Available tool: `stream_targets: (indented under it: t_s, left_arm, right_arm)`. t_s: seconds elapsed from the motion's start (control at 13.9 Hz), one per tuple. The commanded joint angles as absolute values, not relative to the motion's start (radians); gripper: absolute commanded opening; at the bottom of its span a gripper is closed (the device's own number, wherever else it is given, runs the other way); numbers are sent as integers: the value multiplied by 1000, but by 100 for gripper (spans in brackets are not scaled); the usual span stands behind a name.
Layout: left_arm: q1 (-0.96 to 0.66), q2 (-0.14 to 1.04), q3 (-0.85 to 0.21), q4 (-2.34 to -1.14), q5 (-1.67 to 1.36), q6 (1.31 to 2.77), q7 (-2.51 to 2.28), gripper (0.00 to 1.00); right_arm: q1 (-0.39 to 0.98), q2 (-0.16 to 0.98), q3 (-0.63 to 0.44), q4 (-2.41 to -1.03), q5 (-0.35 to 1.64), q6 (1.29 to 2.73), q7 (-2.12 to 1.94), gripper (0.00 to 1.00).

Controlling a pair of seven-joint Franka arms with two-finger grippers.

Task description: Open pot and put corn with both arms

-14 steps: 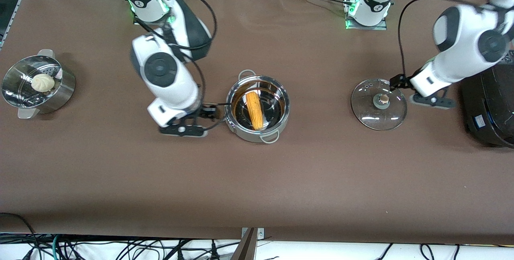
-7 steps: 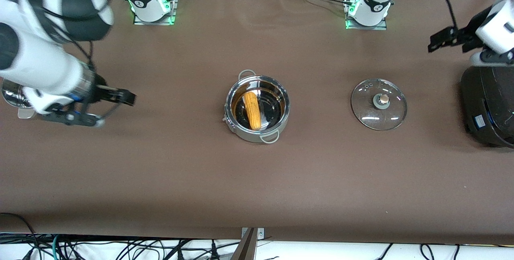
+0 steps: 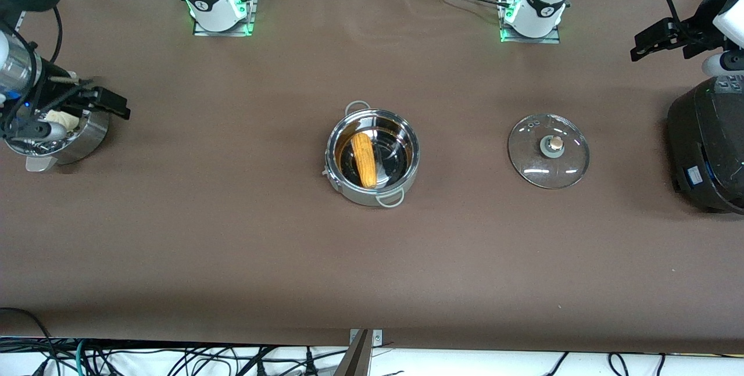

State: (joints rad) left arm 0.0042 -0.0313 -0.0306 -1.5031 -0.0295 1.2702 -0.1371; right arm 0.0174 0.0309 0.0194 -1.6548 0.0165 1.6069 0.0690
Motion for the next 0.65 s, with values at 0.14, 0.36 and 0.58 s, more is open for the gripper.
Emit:
stream_targets:
  t_s: [0.14, 0.36, 0.58]
  left_arm:
    - [20, -44, -51, -1538, -52, 1290, -178, 100]
    - [28, -80, -63, -1621, -52, 1360, -178, 100]
    - [52, -87, -81, -1646, -40, 1400, -166, 100]
  right_arm:
    - [-43, -22, 114, -1704, 5, 1648, 63, 100]
    - [-41, -14, 91, -1683, 3, 1654, 63, 100]
    - [-40, -12, 91, -1683, 2, 1657, 67, 100]
